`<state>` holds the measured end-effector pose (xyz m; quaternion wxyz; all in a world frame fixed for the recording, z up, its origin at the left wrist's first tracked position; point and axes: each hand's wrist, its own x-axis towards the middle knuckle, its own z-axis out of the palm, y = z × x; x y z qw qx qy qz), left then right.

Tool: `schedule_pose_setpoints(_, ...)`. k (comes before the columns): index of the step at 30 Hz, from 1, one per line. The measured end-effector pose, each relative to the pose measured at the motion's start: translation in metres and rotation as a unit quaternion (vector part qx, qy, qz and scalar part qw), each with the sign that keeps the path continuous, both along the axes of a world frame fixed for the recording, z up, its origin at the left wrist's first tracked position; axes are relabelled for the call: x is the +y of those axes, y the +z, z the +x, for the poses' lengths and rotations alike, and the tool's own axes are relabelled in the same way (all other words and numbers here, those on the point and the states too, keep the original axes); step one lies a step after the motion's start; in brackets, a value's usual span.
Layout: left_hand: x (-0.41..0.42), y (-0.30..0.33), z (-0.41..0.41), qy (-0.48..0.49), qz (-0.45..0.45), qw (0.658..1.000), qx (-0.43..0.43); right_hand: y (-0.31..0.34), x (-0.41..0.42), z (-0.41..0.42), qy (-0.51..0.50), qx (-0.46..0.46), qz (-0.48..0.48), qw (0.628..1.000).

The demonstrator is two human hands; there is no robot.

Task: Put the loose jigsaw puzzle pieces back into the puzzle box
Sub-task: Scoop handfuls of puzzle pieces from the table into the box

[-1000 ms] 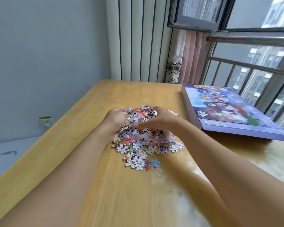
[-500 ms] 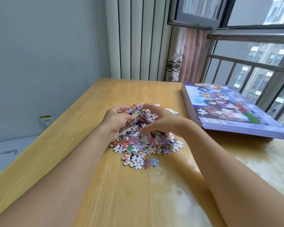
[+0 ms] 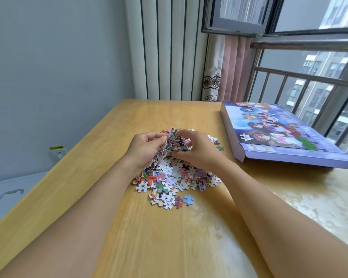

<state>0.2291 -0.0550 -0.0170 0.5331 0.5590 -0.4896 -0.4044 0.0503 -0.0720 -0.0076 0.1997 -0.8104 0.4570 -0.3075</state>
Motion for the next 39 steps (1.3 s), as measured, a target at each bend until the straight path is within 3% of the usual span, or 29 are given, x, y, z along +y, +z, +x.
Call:
schedule_pose_setpoints(5, 0.002, 0.007, -0.002, 0.024, -0.009, 0.998, -0.049, -0.001, -0.003, 0.005, -0.039, -0.081, 0.023, 0.996)
schedule_pose_setpoints(10, -0.001, 0.004, 0.002, 0.052, -0.021, 0.995, -0.080, 0.007, -0.007, 0.000, -0.053, -0.221, 0.138, 0.964)
schedule_pose_setpoints(17, 0.004, 0.008, -0.001, 0.096, -0.069, 0.984, -0.131, 0.024, -0.003, -0.013, -0.050, -0.292, 0.213, 0.931)
schedule_pose_setpoints(23, 0.008, 0.008, -0.007, 0.093, -0.124, 0.972, -0.177, 0.022, 0.016, -0.036, -0.057, -0.219, 0.139, 0.964)
schedule_pose_setpoints(29, 0.006, -0.002, -0.010, 0.068, -0.167, 0.937, -0.301, 0.004, 0.026, -0.044, -0.036, -0.047, 0.087, 0.994)
schedule_pose_setpoints(33, 0.010, 0.002, -0.007, 0.023, -0.186, 0.919, -0.346, 0.005, 0.037, -0.058, 0.007, 0.066, 0.175, 0.982)
schedule_pose_setpoints(36, 0.013, 0.003, -0.008, -0.044, -0.178, 0.898, -0.400, 0.001, 0.034, -0.051, -0.002, 0.151, 0.106, 0.983)
schedule_pose_setpoints(39, 0.016, 0.003, -0.009, -0.086, -0.158, 0.891, -0.417, 0.000, 0.029, -0.038, -0.009, 0.167, 0.047, 0.985)
